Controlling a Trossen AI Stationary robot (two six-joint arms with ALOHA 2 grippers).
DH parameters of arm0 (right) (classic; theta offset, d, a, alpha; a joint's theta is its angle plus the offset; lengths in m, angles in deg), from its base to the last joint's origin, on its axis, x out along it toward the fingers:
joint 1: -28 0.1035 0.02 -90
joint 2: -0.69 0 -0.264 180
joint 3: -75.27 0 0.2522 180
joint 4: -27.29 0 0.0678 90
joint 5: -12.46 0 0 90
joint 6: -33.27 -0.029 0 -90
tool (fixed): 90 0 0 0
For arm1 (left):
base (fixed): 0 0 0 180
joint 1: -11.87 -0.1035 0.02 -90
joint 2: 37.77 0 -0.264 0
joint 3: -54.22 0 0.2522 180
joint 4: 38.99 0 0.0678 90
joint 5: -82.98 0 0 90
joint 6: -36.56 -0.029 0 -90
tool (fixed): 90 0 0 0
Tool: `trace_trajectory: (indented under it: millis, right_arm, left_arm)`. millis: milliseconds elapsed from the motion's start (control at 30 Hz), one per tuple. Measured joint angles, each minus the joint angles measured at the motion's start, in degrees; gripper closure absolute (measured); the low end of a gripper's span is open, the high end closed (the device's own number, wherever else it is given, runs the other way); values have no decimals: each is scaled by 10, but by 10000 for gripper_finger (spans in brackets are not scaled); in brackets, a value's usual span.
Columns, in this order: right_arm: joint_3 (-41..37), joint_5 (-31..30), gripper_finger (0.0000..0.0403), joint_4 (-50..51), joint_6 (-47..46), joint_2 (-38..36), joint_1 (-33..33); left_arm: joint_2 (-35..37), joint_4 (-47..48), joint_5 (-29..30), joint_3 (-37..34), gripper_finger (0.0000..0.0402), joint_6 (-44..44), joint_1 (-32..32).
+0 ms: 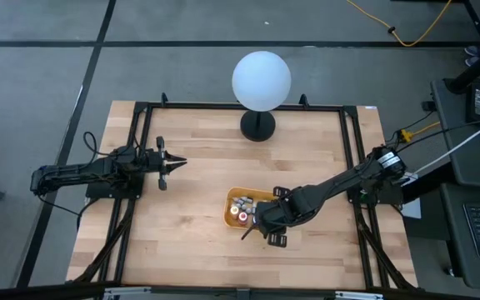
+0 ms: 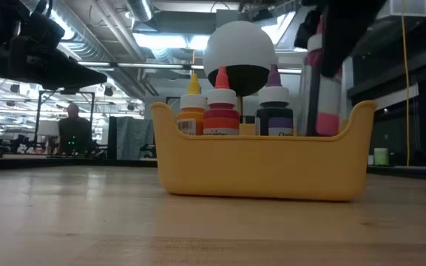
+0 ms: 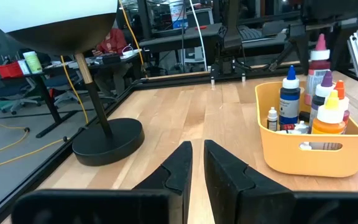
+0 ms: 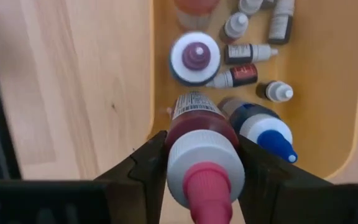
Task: Pick & Place food coloring
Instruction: Put the large pink food coloring bottle into the yellow bin, then return to Home Position
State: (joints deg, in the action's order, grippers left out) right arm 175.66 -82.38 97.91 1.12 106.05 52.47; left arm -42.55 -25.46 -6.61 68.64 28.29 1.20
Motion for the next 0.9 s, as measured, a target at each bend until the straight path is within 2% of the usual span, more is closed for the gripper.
trace_trajectory:
  millis: [500,900]
  right_arm:
    - [-53,19,247,-46,11,0,-11]
    - [-53,19,194,-48,13,0,-11]
  left_arm:
    - [0,0,0,0,364,0,0]
    - [0,0,0,0,365,0,0]
